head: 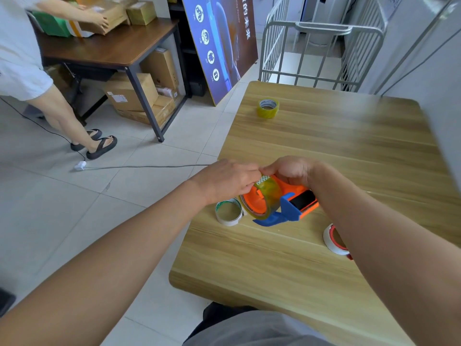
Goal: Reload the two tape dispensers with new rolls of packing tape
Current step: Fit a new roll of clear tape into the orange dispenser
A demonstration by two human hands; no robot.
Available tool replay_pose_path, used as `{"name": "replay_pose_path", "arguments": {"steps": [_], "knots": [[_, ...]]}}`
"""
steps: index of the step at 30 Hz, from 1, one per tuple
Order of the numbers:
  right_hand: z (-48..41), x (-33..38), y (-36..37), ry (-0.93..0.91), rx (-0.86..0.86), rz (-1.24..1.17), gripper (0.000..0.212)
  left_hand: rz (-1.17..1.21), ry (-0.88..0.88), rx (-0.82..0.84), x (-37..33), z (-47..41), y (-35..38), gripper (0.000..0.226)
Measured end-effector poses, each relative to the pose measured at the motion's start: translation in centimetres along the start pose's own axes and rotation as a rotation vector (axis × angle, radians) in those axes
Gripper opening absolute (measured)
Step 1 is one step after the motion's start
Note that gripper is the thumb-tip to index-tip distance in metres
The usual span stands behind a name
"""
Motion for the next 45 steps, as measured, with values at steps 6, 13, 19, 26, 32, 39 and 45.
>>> {"name": "replay_pose_path", "arguments": {"steps": [6, 13, 19, 26, 32, 39, 45], "knots": [[-0.1, -0.8, 0.2, 0.031, 0.043, -0.026, 0.033, -0.012, 0.029, 0.028, -0.5, 0.5, 0.4, 0.008], [-0.2, -1.3, 0.6, 0.029, 0.075, 0.02, 0.034, -0.01, -0.013, 0.078, -0.5, 0.5, 1.3, 0.008], [-0.2, -1.9, 0.1, 0.061, 0.099, 0.005, 0.04, 0.133, -0.109, 0.085, 0.2, 0.9, 1.6, 0.018], [-0.3, -1.7, -0.1, 0.042, 0.116, 0.012, 0.042, 0.139, -0.081, 0.057, 0.1, 0.8, 1.1, 0.015], [-0.4, -1.8, 0.3, 0.029, 0.125, -0.005, 0.038, 0.056, -0.024, 0.018, -0.7, 0.7, 0.7, 0.005], [-0.3, -1.1, 0.9, 0.027, 0.137, 0.137, 0.024, 0.071, -0.022, 0.048, -1.2, 0.9, 1.3, 0.004], [-0.1, -0.9, 0.5, 0.043, 0.154, 0.026, 0.038, 0.431, -0.31, 0.114, 2.3, 1.8, 1.8, 0.023]]}}
Point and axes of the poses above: each hand's wrist, its own z-axis away from the middle knuckle, its own y-axis out of the palm, x = y × z, the point moved 7 cm from there along -z, towards the middle knuckle, and after that the axes turned 7 degrees about -y, right-handed, at the moved point
